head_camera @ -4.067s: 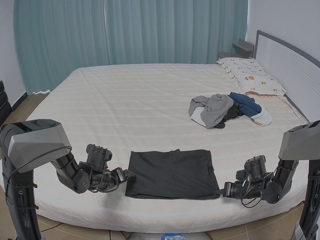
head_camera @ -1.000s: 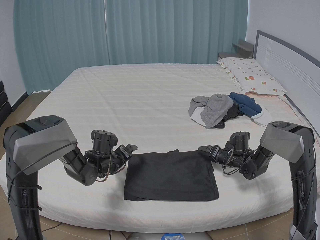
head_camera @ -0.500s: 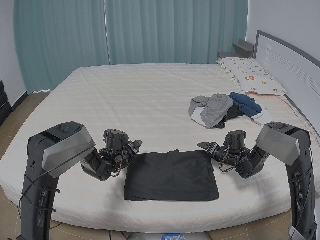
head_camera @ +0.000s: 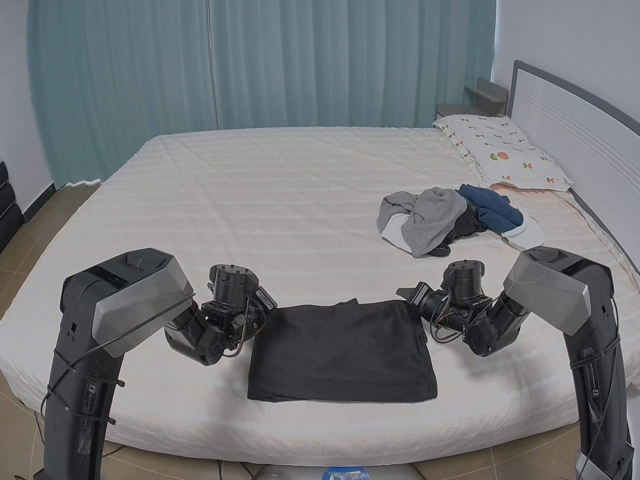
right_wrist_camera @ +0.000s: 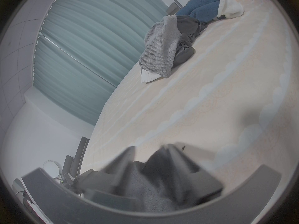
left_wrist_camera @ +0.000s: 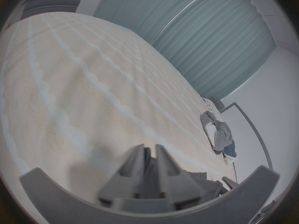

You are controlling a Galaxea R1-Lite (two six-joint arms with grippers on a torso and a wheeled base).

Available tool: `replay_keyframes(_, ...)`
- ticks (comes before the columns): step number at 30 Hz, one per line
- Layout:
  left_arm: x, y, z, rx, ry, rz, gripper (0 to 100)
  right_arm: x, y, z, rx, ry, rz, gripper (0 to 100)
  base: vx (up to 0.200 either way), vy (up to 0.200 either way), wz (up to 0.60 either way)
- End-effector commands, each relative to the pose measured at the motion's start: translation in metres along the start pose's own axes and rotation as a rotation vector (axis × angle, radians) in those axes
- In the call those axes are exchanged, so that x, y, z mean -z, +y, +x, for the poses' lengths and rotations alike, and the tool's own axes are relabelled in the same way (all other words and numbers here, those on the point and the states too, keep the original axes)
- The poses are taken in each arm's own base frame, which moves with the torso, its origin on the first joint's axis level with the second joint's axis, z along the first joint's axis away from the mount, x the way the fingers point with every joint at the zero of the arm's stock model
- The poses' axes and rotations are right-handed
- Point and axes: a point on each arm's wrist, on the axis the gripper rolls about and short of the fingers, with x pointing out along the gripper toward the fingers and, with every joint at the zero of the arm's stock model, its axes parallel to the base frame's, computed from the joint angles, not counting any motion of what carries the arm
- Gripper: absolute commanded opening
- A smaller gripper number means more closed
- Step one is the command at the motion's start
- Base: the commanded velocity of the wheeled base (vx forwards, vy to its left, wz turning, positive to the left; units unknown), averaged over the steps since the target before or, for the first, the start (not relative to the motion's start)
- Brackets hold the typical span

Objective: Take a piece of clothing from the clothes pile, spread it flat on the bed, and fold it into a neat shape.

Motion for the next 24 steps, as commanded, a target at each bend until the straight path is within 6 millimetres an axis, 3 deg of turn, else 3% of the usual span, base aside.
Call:
replay_keyframes(1,0.003,0.003,0.002,-0.019,-0.013,0.001,0,0.001,-0.003,0.002,0.003,0.001,0.001,0,0.000,0.000,0.00)
replay_keyframes(24,0.006,0.006,0.003,-0.036,-0.080,0.028,0,-0.018,-0.011,0.001,0.021,-0.069,0.018,0,0.000,0.000,0.00)
